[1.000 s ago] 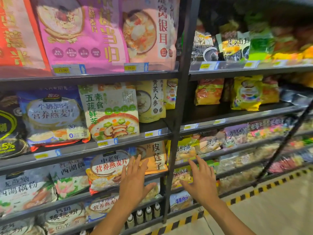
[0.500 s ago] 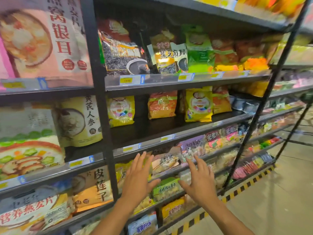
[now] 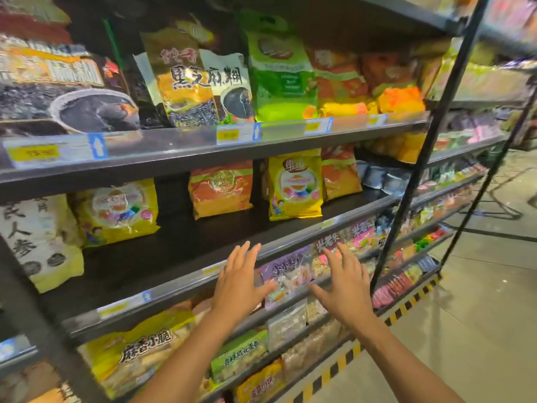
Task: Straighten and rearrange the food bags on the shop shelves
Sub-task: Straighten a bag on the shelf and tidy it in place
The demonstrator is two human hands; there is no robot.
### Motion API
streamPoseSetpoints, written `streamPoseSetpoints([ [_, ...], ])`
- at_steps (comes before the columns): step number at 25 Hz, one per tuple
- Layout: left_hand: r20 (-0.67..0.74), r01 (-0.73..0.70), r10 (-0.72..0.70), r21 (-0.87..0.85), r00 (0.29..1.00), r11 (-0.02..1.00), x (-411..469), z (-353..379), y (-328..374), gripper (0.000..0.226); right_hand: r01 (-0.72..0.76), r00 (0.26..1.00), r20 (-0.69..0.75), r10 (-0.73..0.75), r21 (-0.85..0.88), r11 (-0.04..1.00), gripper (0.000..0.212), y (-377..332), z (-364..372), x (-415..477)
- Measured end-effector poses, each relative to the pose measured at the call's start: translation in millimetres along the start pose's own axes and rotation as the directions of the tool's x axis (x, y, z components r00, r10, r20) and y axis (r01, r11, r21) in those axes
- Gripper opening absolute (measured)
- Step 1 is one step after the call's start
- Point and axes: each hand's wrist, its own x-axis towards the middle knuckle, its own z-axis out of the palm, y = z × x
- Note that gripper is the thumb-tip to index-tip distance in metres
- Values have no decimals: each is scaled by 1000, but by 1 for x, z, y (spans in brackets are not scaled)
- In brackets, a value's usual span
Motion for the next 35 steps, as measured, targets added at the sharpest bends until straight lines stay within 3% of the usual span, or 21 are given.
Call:
streamPoseSetpoints([
  [8,160,129,-101,-176,982,976,162,36,9,120,-91,996,14,90,167,982,103,49,26,133],
  [13,369,360,-255,-250,894,899,237,57,3,134,-112,994,41,105,302,947,106,75,41,205],
  [18,399,471,-312,-406,862,783,289,74,6,119,-155,984,159,81,537,829,107,88,48,280],
  [21,319,480,-364,-474,875,738,310,80,7,140,-162,976,214,43,576,801,92,96,56,321],
  [23,308,504,-400,-473,863,723,319,95,-13,154,-175,970,241,26,624,762,58,103,61,343],
  [25,337,540,-428,-417,839,731,313,87,4,144,-228,946,323,1,667,710,38,111,62,364],
  [26,371,568,-438,-412,819,713,309,86,15,128,-251,932,362,-12,669,699,33,115,62,373],
  [28,497,631,-434,-350,752,692,305,88,28,91,-265,908,417,-44,653,709,37,120,59,383],
  [29,531,645,-438,-303,725,702,302,89,30,86,-255,896,437,-78,650,716,41,123,56,386],
  [30,543,665,-465,-256,699,702,299,92,30,89,-233,887,447,-120,656,718,43,126,54,386],
  [34,470,628,-470,-266,747,732,293,102,25,82,-236,836,497,-233,709,664,41,140,51,393],
  [35,453,629,-481,-267,750,730,294,106,21,91,-264,813,529,-243,708,655,46,142,55,397],
])
